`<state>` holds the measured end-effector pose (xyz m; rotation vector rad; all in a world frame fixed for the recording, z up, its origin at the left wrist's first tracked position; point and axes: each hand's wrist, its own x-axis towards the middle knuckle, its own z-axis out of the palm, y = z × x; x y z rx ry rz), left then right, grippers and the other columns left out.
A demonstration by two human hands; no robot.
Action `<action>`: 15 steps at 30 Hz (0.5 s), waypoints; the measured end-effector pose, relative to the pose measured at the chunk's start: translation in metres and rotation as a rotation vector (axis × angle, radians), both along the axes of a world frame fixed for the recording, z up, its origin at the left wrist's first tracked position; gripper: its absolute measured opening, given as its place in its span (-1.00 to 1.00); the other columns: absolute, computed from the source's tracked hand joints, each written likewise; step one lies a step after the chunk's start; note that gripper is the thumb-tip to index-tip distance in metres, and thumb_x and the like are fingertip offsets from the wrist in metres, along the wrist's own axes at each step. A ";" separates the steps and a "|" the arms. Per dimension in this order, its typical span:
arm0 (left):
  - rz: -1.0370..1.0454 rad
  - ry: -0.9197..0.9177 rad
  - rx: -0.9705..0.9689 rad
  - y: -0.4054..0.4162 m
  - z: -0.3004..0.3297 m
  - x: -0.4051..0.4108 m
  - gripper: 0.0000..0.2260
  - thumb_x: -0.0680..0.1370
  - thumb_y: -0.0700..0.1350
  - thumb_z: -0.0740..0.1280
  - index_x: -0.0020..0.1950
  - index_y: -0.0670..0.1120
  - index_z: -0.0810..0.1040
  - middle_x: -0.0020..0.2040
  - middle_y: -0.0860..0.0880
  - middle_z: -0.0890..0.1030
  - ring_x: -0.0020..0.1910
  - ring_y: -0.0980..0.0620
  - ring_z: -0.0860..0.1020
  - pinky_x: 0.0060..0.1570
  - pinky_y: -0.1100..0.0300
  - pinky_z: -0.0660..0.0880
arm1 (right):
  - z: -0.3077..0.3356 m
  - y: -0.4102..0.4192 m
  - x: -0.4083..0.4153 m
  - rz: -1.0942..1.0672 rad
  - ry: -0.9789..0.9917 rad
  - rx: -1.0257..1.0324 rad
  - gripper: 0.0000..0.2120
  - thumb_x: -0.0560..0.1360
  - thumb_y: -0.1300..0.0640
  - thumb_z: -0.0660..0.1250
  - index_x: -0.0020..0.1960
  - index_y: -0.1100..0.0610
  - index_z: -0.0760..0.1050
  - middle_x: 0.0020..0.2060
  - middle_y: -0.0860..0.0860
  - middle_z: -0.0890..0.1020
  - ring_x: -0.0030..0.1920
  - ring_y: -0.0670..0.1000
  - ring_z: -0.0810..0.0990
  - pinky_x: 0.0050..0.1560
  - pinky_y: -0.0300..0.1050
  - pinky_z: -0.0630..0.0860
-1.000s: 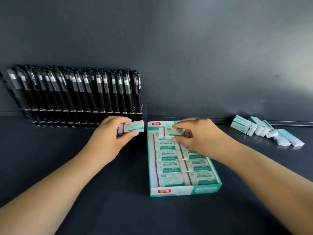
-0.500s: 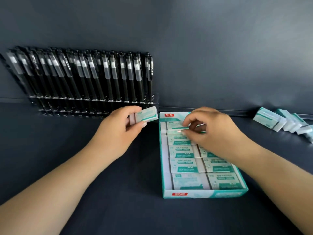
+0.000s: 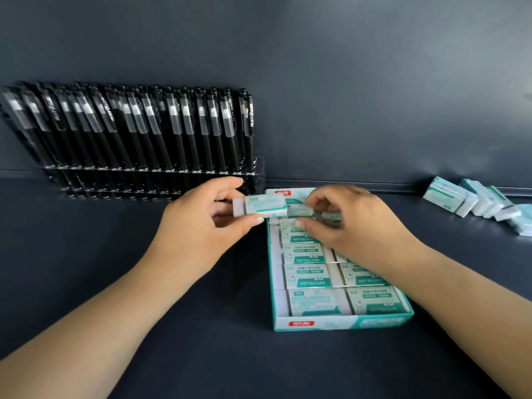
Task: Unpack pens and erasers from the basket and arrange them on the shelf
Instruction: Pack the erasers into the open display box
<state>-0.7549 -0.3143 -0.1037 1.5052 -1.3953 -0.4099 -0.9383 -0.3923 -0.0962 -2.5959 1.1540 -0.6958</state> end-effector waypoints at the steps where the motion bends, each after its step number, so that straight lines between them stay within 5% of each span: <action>1: -0.008 -0.001 -0.005 0.001 0.000 -0.002 -0.58 0.33 -0.18 0.49 -0.04 0.24 0.40 -0.16 0.27 0.57 -0.14 0.45 0.54 -0.17 0.59 0.39 | 0.000 0.001 0.000 0.020 -0.054 -0.007 -0.64 0.38 -0.20 0.27 0.07 -0.01 0.49 -0.09 -0.19 0.49 -0.01 -0.15 0.45 -0.03 -0.32 0.31; 5: -0.067 -0.054 -0.036 0.002 -0.003 -0.007 -0.55 0.30 -0.17 0.50 -0.03 0.25 0.39 -0.18 0.33 0.58 -0.09 0.43 0.53 -0.10 0.59 0.38 | -0.001 0.001 0.001 0.176 -0.100 -0.161 -0.56 0.39 -0.15 0.25 0.10 0.14 0.56 -0.07 -0.04 0.62 -0.04 -0.12 0.44 0.02 -0.46 0.26; 9: -0.096 -0.045 -0.077 0.002 -0.005 -0.009 -0.59 0.29 -0.16 0.51 -0.07 0.24 0.43 -0.13 0.49 0.53 -0.06 0.44 0.53 -0.02 0.57 0.37 | -0.004 -0.001 0.002 0.220 -0.067 -0.204 -0.61 0.38 -0.07 0.27 -0.01 0.20 0.62 -0.15 0.05 0.66 -0.09 -0.08 0.44 -0.02 -0.38 0.30; 15: -0.147 -0.091 -0.058 0.000 -0.008 -0.009 -0.58 0.33 -0.21 0.51 -0.07 0.23 0.42 -0.05 0.46 0.52 0.01 0.44 0.51 0.00 0.57 0.35 | 0.009 0.003 0.002 0.161 -0.102 0.076 -0.84 0.33 0.00 0.45 -0.11 -0.06 0.55 -0.23 -0.28 0.48 -0.07 -0.16 0.43 -0.07 -0.51 0.26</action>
